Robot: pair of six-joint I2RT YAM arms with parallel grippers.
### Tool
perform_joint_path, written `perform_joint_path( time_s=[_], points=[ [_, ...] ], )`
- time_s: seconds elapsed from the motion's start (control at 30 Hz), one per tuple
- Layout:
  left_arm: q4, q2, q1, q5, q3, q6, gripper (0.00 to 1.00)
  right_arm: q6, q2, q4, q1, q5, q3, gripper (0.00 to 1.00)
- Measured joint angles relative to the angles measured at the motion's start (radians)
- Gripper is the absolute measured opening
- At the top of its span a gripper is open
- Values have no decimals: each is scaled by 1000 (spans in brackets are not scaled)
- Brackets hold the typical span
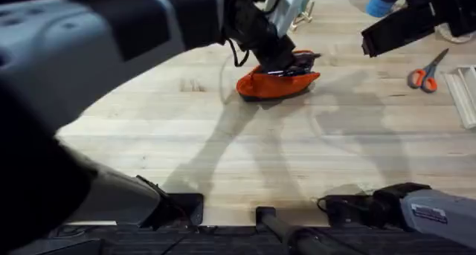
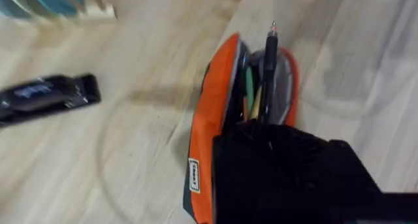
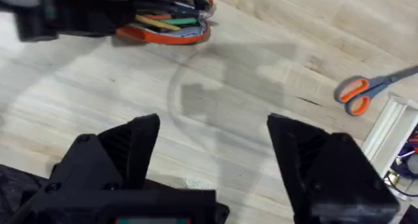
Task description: Unzip the bag, pick up the pens from the table one at a time and place them inside, then zip the bag closed.
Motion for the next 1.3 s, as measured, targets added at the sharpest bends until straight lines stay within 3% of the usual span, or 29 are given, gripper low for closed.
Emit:
perform_joint_path(
  time_s=[0.23, 0.6, 0.63, 0.67, 0.83, 0.9, 1.3],
  points=[
    [-33, 83, 0, -36, 0, 0, 41, 0, 0, 0, 0, 0, 0, 996],
    [-36, 96, 0, -71, 0, 0, 42, 0, 0, 0, 0, 0, 0, 995],
    [-35, 96, 0, -71, 0, 1, 71, 0, 0, 0, 0, 0, 0, 995],
    [-35, 96, 0, -73, 0, 2, 192, 0, 0, 0, 0, 0, 0, 995],
    [-31, 96, 0, -78, 0, 2, 946, 0, 0, 0, 0, 0, 0, 995],
    [-24, 96, 0, -79, 0, 3, 991, 0, 0, 0, 0, 0, 0, 995],
    [-6, 96, 0, -76, 0, 3, 995, 0, 0, 0, 0, 0, 0, 995]
  ],
)
